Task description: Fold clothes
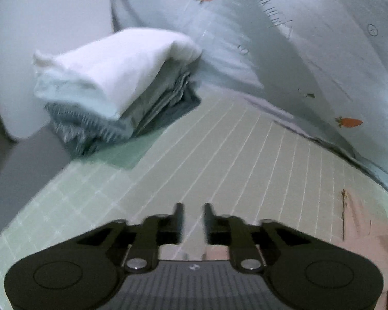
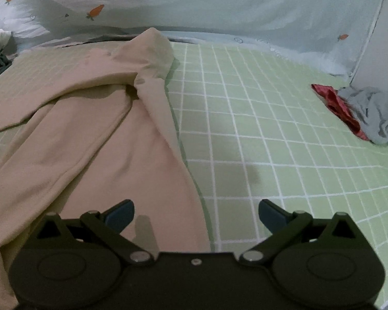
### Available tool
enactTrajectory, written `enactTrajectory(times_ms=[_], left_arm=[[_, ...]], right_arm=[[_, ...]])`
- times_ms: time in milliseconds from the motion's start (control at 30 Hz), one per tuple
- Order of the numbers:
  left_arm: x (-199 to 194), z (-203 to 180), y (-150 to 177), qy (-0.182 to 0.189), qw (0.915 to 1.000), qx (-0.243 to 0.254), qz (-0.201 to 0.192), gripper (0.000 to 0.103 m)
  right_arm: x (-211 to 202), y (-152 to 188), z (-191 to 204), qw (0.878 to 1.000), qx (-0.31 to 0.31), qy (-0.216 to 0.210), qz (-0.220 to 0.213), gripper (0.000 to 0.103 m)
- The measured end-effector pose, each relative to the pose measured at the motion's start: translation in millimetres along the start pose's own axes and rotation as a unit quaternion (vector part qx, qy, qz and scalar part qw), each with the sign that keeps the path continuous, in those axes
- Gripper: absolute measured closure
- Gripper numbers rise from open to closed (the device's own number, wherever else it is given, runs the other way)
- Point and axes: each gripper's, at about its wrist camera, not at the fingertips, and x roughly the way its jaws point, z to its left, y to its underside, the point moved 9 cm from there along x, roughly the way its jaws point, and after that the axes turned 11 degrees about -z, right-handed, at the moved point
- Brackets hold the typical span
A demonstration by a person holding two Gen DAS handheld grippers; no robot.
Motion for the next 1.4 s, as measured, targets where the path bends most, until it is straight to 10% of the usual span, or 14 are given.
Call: enactTrajectory(times_ms=[200, 467, 633, 733, 900, 1400], left_arm=[[-31.4, -44.6, 63.0, 0.095, 0.9912, 0.064, 0.065, 0.047], [-89.0, -138.0, 188.9, 0.217, 0.9281, 0.246, 0.175, 0.041], [-111.3, -152.2, 216.6, 0.230, 0.9053, 0.304, 0.187, 0.036], [-115.6, -147.6, 226.2, 0.224, 0.9002, 0.315, 0.201, 0.033], [-123.4, -136.8, 241.2, 0.214, 0.8979, 0.320, 0.214, 0.029], [-129.6, -118.8, 251.1, 0.198, 0.9085, 0.293, 0.223, 0.019]], right_arm=[[-14.9, 11.8, -4.1, 1.000, 0.016, 0.005, 0.015, 0.000], [-21.7, 40.1, -14.5, 0.997, 0.054, -0.004, 0.056, 0.000], [-26.5, 45.6, -18.3, 0.995, 0.083, -0.023, 0.056, 0.004], [-30.5, 45.3, -19.1, 0.994, 0.094, -0.036, 0.049, 0.027], [-37.5, 44.7, -20.1, 0.991, 0.112, -0.056, 0.038, 0.094], [-75.3, -5.7, 52.1, 0.978, 0.041, -0.202, -0.020, 0.100]])
